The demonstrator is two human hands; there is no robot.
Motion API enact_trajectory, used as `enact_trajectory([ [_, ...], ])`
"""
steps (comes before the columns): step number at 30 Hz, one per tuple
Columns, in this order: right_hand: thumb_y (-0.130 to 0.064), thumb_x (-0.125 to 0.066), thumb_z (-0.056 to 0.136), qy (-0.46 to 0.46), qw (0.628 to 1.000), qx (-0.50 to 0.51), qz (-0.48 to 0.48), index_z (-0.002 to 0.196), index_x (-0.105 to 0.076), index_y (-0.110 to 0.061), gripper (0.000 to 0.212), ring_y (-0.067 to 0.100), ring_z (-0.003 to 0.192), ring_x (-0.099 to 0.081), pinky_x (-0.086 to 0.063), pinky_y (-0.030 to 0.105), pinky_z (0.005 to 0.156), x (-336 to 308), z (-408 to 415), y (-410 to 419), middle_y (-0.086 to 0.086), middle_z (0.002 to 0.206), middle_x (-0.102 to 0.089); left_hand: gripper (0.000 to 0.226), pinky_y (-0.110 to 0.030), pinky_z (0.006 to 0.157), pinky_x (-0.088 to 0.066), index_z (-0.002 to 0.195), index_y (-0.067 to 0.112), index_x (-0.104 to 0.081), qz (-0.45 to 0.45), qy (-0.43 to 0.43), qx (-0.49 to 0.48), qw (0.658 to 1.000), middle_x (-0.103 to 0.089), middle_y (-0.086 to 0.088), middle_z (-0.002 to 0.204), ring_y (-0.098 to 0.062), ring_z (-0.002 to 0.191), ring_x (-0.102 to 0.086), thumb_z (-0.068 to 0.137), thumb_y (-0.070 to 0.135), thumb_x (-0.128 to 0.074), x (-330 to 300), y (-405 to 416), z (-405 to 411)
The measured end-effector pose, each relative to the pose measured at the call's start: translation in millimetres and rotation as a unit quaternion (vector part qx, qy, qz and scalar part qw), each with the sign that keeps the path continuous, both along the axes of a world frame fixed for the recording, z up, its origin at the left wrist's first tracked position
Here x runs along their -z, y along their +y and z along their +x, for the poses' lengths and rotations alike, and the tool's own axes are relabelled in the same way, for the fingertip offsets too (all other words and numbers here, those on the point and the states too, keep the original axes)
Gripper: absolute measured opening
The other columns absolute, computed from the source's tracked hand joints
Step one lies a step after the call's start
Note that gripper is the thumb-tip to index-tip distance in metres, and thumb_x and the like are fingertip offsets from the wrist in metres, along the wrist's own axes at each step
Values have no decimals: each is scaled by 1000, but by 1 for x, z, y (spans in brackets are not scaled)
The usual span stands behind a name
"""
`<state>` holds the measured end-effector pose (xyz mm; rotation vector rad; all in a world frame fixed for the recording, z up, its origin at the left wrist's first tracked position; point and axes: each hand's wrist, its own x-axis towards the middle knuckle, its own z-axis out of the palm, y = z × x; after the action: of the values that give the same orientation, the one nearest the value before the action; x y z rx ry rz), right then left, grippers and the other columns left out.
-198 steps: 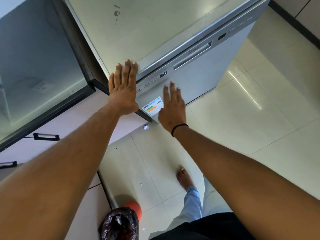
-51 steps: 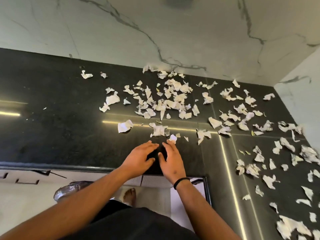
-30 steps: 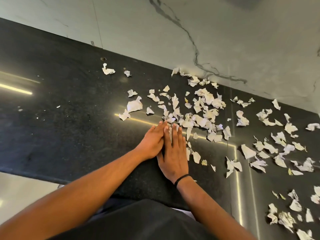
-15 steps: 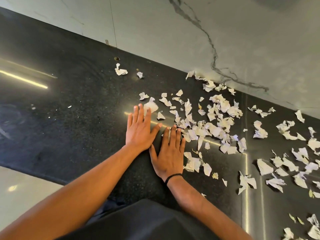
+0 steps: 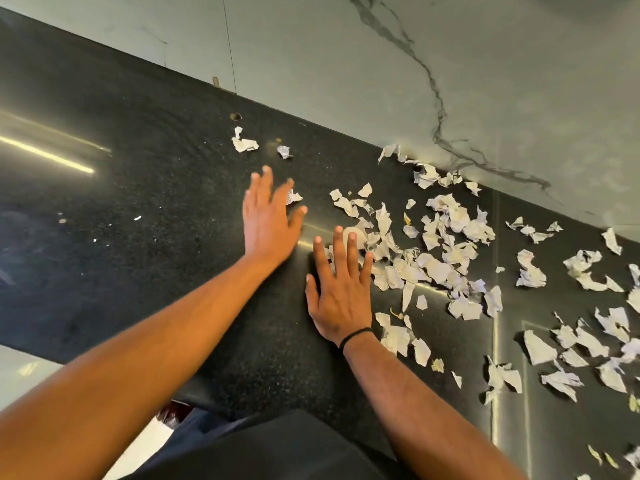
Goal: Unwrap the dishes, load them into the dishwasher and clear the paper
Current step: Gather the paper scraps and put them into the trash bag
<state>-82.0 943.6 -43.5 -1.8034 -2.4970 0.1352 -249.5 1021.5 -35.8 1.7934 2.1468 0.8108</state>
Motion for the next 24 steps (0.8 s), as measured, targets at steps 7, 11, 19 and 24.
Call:
enact_trajectory([
  [7,-57,-25,101,5,996,85,-23,162,-7,-21,73,31,155,12,-7,59,124,6,1,18,11,169,10,79,-51,125,0,161,11,2,-168,179,135,960,13,-17,166,-33,154,12,101,60,-18,8,36,2],
  [11,-59,-23,99,6,993,117,-24,162,-8,-18,76,31,156,8,-9,58,123,7,1,29,13,169,8,70,-43,126,-4,160,12,-16,-144,120,253,949,-2,-10,168,-27,156,2,103,50,-29,8,22,27],
  [19,-60,-22,101,23,994,106,-32,161,-7,-19,75,30,155,9,-7,57,124,7,1,33,11,169,10,66,-48,123,-16,152,16,-38,3,6,-54,999,-18,-20,164,-36,153,-16,94,33,-64,-9,75,-42],
  [24,-66,-21,99,19,992,123,-37,161,1,-18,82,28,155,13,-4,55,125,7,1,38,11,168,12,97,-53,125,-7,161,10,-5,-160,31,-39,986,0,-19,167,-36,155,0,94,65,-50,-3,114,-67],
])
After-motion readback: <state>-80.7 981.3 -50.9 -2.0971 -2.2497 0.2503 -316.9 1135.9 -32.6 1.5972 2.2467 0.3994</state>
